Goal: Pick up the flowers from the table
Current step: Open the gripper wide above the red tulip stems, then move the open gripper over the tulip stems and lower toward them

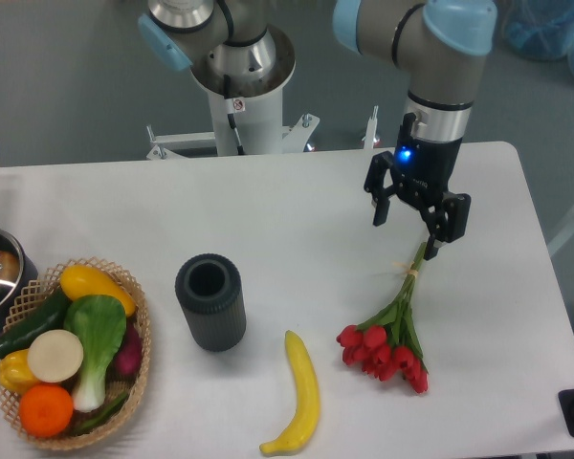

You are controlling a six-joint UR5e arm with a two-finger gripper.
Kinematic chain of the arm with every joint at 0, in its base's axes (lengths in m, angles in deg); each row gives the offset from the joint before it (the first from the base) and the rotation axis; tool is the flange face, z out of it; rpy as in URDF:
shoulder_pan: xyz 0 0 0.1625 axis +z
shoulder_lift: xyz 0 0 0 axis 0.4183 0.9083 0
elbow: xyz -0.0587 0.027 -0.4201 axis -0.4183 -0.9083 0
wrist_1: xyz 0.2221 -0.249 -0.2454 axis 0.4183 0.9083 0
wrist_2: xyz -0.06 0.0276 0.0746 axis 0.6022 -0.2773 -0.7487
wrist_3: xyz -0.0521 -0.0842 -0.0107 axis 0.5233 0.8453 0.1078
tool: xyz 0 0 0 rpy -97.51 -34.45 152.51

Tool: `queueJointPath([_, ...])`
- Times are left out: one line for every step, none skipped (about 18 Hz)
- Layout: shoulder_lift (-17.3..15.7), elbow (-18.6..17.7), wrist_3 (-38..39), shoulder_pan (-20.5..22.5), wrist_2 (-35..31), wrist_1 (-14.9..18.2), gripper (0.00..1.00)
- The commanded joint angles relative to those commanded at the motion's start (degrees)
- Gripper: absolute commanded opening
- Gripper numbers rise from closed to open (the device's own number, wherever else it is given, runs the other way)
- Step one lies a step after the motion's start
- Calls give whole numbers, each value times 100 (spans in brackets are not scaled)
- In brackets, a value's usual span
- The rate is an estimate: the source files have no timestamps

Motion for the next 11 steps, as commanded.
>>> queueJointPath([0, -18, 27, 17, 10, -44, 100])
queueJointPath([35, -35, 27, 70, 10, -54, 100])
queueJointPath([87, -70, 27, 131, 1, -54, 100])
queueJointPath([105, -114, 27, 193, 1, -54, 100])
queueJointPath([106, -123, 27, 289, -17, -54, 100])
queueJointPath([114, -132, 19, 421, -25, -54, 100])
queueJointPath([167, -132, 1, 518, -17, -54, 100])
queueJointPath([263, -97, -8, 553, -8, -62, 100])
queueJointPath([359, -54, 1, 562, -8, -63, 100])
queueJointPath([482, -1, 18, 563, 1, -71, 100])
queueJointPath([640, 69, 19, 536, 1, -71, 100])
